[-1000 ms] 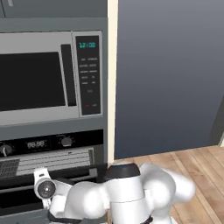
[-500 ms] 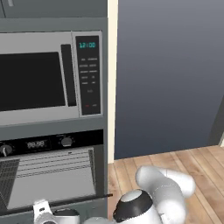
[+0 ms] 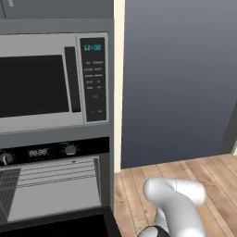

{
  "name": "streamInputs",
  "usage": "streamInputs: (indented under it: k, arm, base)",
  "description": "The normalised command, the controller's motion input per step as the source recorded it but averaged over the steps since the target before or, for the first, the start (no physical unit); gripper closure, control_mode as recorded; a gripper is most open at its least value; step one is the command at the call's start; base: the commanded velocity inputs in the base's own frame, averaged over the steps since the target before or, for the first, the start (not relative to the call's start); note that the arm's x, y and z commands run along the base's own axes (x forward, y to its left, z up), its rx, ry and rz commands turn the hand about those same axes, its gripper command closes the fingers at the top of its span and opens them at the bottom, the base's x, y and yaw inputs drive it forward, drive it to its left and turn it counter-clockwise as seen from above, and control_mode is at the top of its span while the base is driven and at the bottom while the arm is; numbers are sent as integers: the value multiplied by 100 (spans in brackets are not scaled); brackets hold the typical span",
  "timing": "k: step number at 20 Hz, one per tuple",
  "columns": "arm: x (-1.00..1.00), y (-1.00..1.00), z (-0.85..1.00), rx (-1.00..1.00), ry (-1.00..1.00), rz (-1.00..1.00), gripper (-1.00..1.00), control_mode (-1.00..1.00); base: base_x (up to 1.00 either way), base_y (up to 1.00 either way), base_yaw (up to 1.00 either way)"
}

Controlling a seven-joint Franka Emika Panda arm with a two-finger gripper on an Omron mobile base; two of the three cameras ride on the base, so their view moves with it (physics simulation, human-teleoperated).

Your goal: Take the fish from the oven and place it on the plate on the counter.

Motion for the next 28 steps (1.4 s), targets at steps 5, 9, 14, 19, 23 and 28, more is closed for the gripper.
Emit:
streamInputs:
  k: [5, 9, 14, 19, 23, 28]
  arm:
    - [-33, -1, -10, 0, 2, 0, -100, -100]
    - [-9, -6, 0, 0, 0, -3, -100, -100]
    - [-61, 0, 54, 1, -9, 0, -100, -100]
    - [-74, 0, 100, 8, -17, 0, -100, -100]
    - [-63, 0, 100, 12, -13, 0, -100, -100]
    - [-31, -2, 94, 16, -13, 0, -100, -100]
  base:
    - [0, 0, 0]
    - [0, 0, 0]
    - [0, 0, 0]
    - [0, 0, 0]
    - [0, 0, 0]
    - [0, 0, 0]
